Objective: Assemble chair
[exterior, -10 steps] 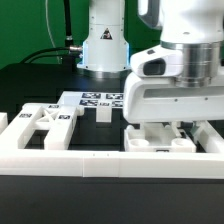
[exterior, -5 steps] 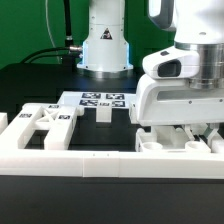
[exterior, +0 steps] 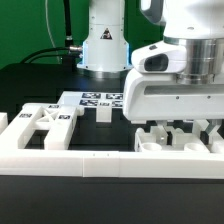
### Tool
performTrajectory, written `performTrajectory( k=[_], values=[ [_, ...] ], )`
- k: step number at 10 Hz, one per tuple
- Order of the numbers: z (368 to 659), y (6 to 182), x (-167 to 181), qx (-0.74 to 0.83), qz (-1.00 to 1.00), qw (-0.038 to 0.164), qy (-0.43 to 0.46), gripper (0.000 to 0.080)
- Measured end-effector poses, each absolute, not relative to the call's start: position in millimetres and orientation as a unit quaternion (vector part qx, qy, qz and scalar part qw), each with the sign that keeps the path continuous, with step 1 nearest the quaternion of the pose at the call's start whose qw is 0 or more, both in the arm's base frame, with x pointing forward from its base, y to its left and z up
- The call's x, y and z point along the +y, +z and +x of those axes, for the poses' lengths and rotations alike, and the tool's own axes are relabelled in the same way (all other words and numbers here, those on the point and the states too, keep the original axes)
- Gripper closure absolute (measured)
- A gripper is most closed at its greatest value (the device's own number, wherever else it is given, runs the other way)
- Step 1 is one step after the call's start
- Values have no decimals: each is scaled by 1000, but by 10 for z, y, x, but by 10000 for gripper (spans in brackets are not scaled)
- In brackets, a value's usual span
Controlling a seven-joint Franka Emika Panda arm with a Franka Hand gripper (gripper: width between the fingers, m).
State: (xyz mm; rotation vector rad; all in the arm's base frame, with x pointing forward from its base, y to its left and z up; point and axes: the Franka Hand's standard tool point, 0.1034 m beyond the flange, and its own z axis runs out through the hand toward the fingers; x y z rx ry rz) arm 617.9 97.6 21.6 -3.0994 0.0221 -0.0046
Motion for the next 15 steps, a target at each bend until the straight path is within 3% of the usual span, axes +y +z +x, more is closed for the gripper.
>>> performTrajectory(
  k=[1,2,3,7,11,15],
  values=[
    [6193,261,940,8,-1000,20,-4,226],
    [6204,295,917,6,-1000,20,-6,226],
    [6218,387,883,2,-1000,22,-12,166],
    [5947,688,693,7,-1000,23,-17,150],
    [5940,643,683,11,-999,25,-21,150],
    [5213,518,595,28,-999,23,-26,150]
  ],
)
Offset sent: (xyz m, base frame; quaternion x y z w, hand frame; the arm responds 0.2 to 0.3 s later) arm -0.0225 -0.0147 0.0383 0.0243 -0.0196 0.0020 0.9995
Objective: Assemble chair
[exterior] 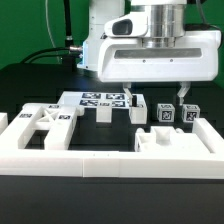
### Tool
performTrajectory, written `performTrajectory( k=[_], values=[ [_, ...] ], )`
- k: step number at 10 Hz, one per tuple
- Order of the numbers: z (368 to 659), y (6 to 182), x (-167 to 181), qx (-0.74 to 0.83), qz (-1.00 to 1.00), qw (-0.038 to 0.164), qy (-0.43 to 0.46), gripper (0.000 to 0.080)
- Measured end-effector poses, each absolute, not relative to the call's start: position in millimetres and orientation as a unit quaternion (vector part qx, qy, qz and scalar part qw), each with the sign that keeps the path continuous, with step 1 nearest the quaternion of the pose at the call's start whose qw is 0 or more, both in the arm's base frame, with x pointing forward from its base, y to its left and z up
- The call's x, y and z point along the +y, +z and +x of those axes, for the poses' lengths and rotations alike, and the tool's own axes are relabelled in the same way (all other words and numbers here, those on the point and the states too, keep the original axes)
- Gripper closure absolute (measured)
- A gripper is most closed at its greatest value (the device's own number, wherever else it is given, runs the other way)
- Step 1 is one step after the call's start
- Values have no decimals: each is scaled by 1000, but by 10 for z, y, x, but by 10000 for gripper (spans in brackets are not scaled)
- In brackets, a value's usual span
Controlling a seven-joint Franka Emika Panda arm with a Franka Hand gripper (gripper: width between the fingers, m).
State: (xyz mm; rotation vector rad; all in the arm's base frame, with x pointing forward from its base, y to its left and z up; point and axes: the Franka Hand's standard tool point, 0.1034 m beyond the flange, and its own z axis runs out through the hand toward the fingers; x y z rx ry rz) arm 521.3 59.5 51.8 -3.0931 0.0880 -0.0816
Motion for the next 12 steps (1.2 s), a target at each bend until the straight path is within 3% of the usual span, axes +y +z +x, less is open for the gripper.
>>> performTrajectory(
  k=[1,4,8,12],
  values=[
    [5090,443,588,28,-999,21,-18,150],
    [5065,441,595,26,-999,21,11,150],
    [4861,404,332,21,-986,14,165,150],
    [4772,404,337,7,-952,19,305,150]
  ],
)
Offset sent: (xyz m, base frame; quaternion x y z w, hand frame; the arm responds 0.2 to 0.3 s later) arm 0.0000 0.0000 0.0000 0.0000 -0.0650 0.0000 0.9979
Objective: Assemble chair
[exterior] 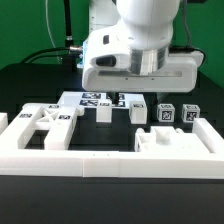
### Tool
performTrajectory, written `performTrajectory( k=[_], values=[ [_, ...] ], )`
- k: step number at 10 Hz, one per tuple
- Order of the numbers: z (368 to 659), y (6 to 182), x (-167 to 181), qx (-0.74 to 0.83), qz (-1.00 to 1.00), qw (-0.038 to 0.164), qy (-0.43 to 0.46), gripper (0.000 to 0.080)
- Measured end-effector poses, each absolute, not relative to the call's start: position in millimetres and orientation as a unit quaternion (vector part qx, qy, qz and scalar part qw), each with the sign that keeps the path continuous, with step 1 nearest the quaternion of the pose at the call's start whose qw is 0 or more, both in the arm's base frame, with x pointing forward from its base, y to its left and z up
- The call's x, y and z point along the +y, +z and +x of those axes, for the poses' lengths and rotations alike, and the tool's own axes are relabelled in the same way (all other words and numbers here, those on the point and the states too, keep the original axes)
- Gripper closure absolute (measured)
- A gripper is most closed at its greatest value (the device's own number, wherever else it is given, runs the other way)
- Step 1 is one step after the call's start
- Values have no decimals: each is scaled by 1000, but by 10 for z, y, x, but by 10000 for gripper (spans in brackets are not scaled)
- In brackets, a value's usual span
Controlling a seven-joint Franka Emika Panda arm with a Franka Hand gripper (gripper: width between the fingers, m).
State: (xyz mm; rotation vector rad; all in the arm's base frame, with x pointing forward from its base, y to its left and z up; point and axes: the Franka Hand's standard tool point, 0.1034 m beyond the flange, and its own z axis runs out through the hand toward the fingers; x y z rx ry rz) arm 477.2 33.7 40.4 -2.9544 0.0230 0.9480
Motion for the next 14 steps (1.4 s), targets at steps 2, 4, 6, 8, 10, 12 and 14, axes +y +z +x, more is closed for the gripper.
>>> performTrajectory(
  k=[2,4,6,8,10,12,14],
  values=[
    [4853,363,321,-7,-933,27,359,150],
    [4873,337,339,-13,-910,30,413,150],
    [4836,318,346,-15,-872,31,488,150],
    [4889,251,344,-14,-873,30,487,150],
    [4806,158,387,-11,-870,26,492,150],
    [4723,117,415,-12,-866,23,499,150],
    [4728,109,411,-14,-867,25,497,180]
  ],
)
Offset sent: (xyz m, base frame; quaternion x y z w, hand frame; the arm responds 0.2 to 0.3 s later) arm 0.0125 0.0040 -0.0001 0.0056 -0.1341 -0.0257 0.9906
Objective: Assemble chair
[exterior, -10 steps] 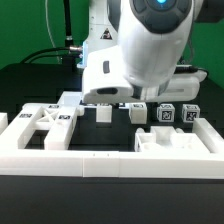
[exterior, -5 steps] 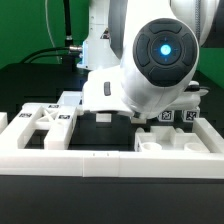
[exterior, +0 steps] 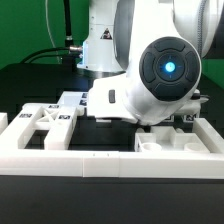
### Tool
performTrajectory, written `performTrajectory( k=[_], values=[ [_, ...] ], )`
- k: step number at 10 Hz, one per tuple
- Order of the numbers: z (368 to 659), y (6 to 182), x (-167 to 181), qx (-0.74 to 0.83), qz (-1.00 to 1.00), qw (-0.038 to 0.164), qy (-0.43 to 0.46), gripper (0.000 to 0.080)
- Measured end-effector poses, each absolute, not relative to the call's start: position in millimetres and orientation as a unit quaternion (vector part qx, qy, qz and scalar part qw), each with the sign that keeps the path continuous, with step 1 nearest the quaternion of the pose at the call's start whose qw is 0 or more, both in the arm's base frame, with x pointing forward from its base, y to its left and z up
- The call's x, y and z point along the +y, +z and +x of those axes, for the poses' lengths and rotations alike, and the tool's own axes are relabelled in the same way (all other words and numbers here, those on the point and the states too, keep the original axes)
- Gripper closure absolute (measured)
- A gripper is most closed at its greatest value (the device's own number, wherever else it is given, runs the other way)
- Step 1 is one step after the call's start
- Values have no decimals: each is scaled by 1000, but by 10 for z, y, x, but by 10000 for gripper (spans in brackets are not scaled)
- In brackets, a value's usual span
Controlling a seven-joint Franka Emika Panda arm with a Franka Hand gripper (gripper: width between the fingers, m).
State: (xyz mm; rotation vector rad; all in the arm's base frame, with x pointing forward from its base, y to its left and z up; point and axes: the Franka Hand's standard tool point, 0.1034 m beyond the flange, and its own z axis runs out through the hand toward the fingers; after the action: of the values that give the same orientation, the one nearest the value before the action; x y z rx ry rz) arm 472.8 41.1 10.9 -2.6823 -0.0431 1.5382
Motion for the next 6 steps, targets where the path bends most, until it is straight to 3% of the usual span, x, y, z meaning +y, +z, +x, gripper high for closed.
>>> performTrajectory(
  k=[1,2,3,4,6],
  values=[
    [4737,102,402,-16,-868,26,495,180],
    [4742,98,400,-16,-869,26,494,366],
    [4743,97,396,-18,-869,27,494,366],
    [4745,98,393,-17,-869,28,493,516],
    [4760,112,392,-17,-870,28,492,515]
  ],
)
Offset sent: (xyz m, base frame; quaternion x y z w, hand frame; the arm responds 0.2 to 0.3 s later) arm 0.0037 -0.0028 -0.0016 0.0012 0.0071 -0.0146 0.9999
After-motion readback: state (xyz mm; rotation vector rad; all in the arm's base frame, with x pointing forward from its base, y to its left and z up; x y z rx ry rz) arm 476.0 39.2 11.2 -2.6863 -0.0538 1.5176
